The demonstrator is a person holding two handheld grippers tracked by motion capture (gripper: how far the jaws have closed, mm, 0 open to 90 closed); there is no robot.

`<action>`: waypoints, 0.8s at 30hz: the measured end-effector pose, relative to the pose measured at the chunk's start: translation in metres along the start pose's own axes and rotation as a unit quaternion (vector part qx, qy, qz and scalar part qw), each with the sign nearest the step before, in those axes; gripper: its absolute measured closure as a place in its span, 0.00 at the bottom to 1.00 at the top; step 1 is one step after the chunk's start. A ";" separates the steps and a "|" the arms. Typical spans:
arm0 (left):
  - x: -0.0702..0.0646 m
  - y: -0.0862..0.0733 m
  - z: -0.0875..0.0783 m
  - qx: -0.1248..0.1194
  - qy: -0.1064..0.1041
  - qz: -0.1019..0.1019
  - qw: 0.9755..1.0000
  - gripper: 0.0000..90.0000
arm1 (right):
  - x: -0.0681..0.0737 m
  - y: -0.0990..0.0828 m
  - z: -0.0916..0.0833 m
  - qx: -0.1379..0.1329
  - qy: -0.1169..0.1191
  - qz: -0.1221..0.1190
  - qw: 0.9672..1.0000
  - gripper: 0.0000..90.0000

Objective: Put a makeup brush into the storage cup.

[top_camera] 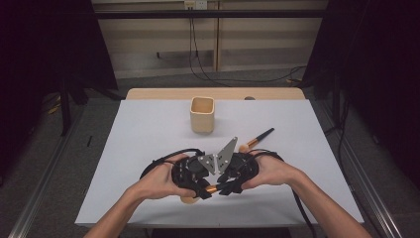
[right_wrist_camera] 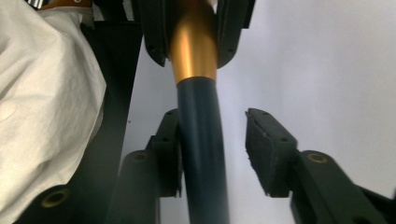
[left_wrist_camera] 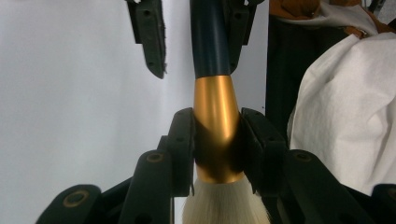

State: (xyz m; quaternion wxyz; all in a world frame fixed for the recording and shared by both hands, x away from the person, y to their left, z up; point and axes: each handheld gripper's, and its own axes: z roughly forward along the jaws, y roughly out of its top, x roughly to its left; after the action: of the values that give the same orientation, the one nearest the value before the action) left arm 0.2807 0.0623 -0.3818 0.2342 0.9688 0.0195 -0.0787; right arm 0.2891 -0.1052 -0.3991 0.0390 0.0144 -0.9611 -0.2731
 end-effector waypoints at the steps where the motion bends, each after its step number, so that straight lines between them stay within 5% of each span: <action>1: 0.000 0.000 0.000 0.000 0.000 0.002 1.000 0.74 | 0.001 0.000 0.000 0.002 0.001 0.002 1.000 0.68; 12: 0.002 0.001 0.000 0.002 -0.002 0.010 1.000 0.74 | 0.002 0.001 0.002 -0.001 0.007 -0.007 1.000 0.80; 16: -0.001 0.000 0.000 -0.009 0.006 -0.006 1.000 0.74 | 0.004 0.001 0.001 0.007 0.022 -0.001 1.000 0.82; 22: 0.003 0.001 0.000 0.003 -0.004 0.011 1.000 0.74 | 0.005 0.000 0.002 0.007 0.020 -0.003 1.000 0.83; 23: 0.000 0.000 0.001 -0.014 -0.004 -0.016 1.000 0.74 | 0.005 -0.001 0.001 0.008 0.019 0.000 1.000 0.83; 24: 0.003 0.000 -0.001 -0.009 -0.005 0.001 1.000 0.74 | 0.005 -0.001 0.000 0.008 0.018 0.001 1.000 0.83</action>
State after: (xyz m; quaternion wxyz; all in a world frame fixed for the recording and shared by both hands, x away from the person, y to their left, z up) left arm 0.2833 0.0625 -0.3817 0.2433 0.9663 0.0180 -0.0827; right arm 0.2840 -0.1063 -0.3990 0.0561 0.0189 -0.9624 -0.2651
